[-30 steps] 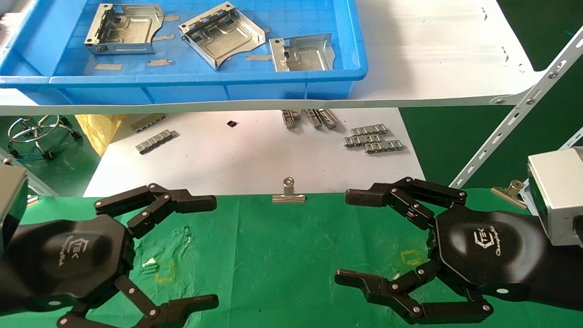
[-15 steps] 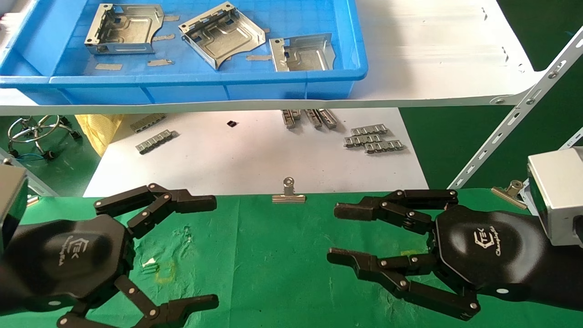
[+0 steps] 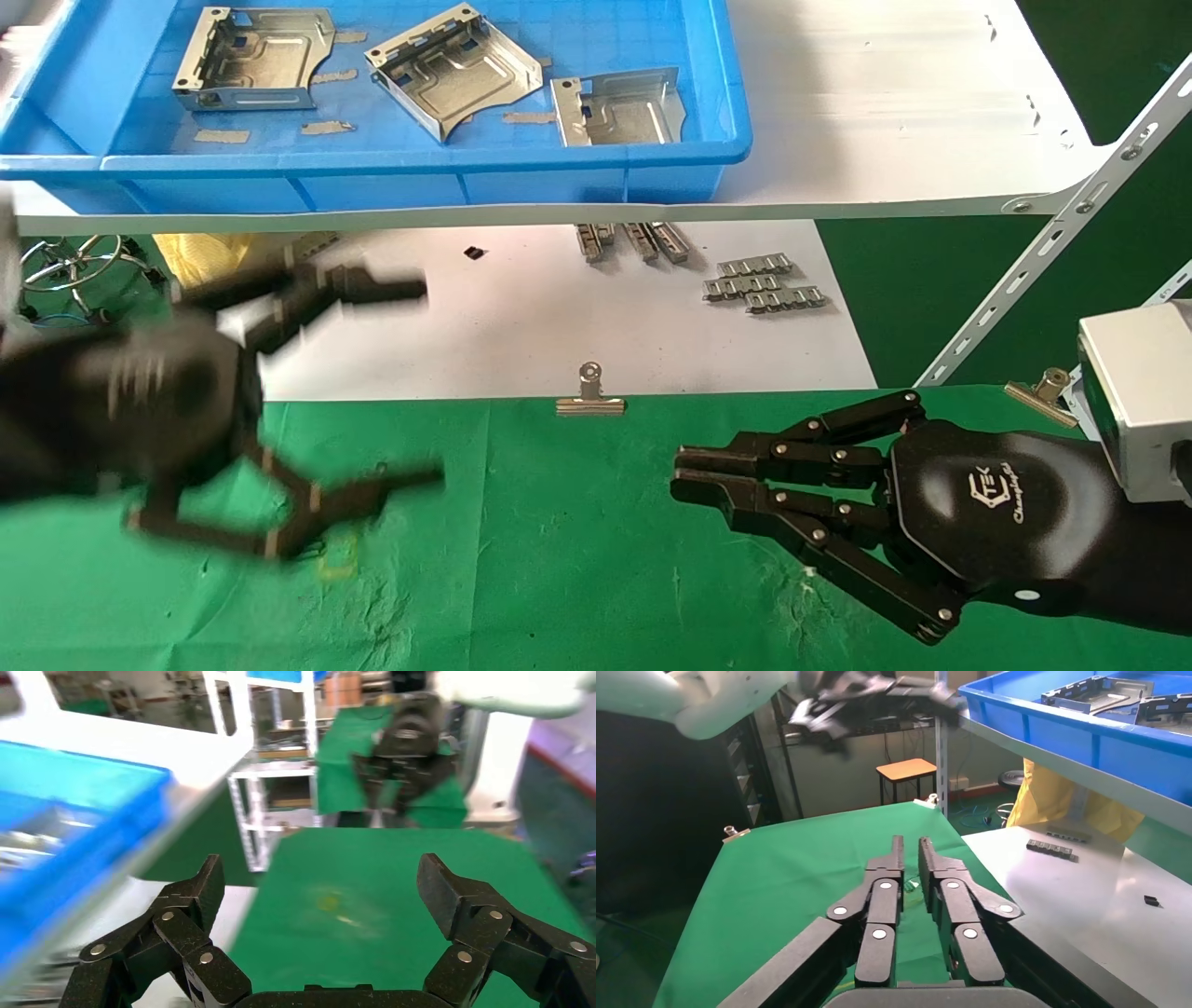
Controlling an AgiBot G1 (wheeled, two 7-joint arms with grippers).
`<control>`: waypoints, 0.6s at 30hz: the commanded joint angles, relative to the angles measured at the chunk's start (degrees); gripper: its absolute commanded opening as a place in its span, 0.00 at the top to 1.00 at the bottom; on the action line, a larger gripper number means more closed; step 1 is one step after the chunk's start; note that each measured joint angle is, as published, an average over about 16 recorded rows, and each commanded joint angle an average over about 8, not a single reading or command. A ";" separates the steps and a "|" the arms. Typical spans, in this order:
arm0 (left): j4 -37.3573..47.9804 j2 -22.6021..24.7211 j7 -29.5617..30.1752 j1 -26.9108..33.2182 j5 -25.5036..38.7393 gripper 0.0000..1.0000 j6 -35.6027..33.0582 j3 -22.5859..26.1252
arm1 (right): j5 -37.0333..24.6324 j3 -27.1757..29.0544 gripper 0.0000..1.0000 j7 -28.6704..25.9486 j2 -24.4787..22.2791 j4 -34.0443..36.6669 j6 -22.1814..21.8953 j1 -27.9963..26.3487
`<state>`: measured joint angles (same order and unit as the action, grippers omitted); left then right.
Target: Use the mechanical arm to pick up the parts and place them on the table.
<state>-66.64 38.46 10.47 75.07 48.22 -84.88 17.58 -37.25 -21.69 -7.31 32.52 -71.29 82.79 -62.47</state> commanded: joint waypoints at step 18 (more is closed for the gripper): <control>45.59 20.37 -6.00 34.61 24.71 0.44 15.21 10.39 | 0.00 0.00 0.74 0.00 0.00 0.00 0.00 0.00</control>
<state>-22.46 58.60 4.76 108.64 72.15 -69.11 27.61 -37.25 -21.69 -7.31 32.52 -71.29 82.79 -62.47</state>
